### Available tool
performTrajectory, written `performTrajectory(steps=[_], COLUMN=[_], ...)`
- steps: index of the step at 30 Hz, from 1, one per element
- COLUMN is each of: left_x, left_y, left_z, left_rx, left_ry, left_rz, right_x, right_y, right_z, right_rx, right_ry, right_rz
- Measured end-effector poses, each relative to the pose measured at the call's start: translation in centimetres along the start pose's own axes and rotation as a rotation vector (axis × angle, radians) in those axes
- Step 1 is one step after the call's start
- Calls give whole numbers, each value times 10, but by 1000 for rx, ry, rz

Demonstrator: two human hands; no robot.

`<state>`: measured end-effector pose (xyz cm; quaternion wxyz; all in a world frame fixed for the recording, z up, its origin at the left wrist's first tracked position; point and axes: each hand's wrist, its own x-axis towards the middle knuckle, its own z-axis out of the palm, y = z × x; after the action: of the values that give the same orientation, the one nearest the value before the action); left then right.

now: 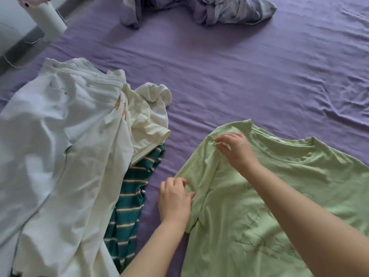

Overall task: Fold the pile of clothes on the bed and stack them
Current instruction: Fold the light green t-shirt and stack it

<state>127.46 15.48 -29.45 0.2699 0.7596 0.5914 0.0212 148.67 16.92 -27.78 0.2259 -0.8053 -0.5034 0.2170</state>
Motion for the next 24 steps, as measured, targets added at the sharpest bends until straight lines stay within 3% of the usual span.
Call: performTrajectory(steps=[7,12,18,21,24], left_x=[20,39,95,98,89], left_y=[-13,-28,-41,-34,-34], left_z=[-11,-43,-77,-74,-70], left_rx=[108,-348,-509,-456,-227], left_ry=[-138,-190,-21,-51,-157], left_rz=[66,-27,-210,-248,-159], right_x=[29,45,63,68,71], right_y=[6,-2,-25,-31,-28], right_z=[9,1,2,14,18], right_rx=[-204,-101,280,27,-287], right_ry=[-137,-245,-22,-125,-218], right_rz=[83,174,266,276,203])
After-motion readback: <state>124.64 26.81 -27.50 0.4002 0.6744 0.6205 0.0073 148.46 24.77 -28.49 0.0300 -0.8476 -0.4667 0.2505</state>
